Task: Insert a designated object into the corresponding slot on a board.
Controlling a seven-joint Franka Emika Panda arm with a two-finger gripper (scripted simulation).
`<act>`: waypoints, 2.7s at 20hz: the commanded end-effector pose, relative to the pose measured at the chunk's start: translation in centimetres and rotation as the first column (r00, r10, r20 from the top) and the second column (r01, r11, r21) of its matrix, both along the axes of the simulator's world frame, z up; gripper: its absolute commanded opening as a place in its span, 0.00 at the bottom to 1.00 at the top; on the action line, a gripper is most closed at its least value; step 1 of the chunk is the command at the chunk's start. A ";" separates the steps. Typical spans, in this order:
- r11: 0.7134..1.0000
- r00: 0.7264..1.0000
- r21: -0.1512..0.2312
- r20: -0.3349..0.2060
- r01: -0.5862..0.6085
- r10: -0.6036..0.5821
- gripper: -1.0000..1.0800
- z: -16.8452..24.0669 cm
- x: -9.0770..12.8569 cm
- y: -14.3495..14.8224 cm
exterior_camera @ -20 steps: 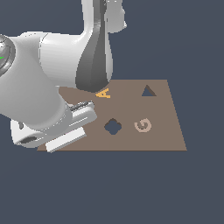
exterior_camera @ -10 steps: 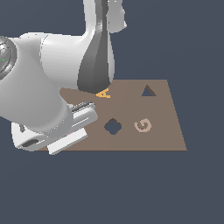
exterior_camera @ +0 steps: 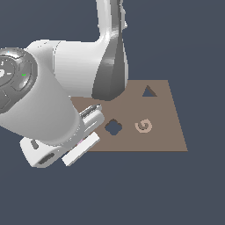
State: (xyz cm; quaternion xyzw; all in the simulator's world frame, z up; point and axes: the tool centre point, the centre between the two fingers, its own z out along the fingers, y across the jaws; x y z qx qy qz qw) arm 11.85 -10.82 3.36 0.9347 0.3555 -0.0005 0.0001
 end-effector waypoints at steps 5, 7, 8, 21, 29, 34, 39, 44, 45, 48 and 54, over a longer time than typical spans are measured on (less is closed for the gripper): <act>0.975 0.975 0.000 0.001 -0.224 0.224 0.00 0.1 1.8 3.6; 0.956 0.956 0.000 0.001 -0.292 0.292 0.00 0.1 2.2 4.8; 0.946 0.946 0.000 0.001 -0.326 0.326 0.00 0.1 2.3 5.4; 0.719 0.719 -0.001 0.001 -0.695 0.695 0.00 0.3 2.4 13.2; 0.494 0.494 -0.001 0.001 -0.869 0.869 0.00 0.4 0.7 18.1; 0.312 0.312 -0.002 0.001 -0.950 0.950 0.00 0.4 -1.4 21.1; 0.094 0.094 -0.002 0.001 -0.996 0.996 0.00 0.5 -4.4 23.9; -0.155 -0.155 -0.002 0.001 -0.988 0.988 0.00 0.5 -8.4 26.1; -0.203 -0.203 -0.002 0.001 -0.979 0.979 0.00 0.5 -9.2 26.4; -0.333 -0.333 -0.002 0.001 -0.943 0.943 0.00 0.6 -11.7 27.1; -0.533 -0.533 -0.001 0.001 -0.846 0.846 0.00 0.6 -15.8 27.4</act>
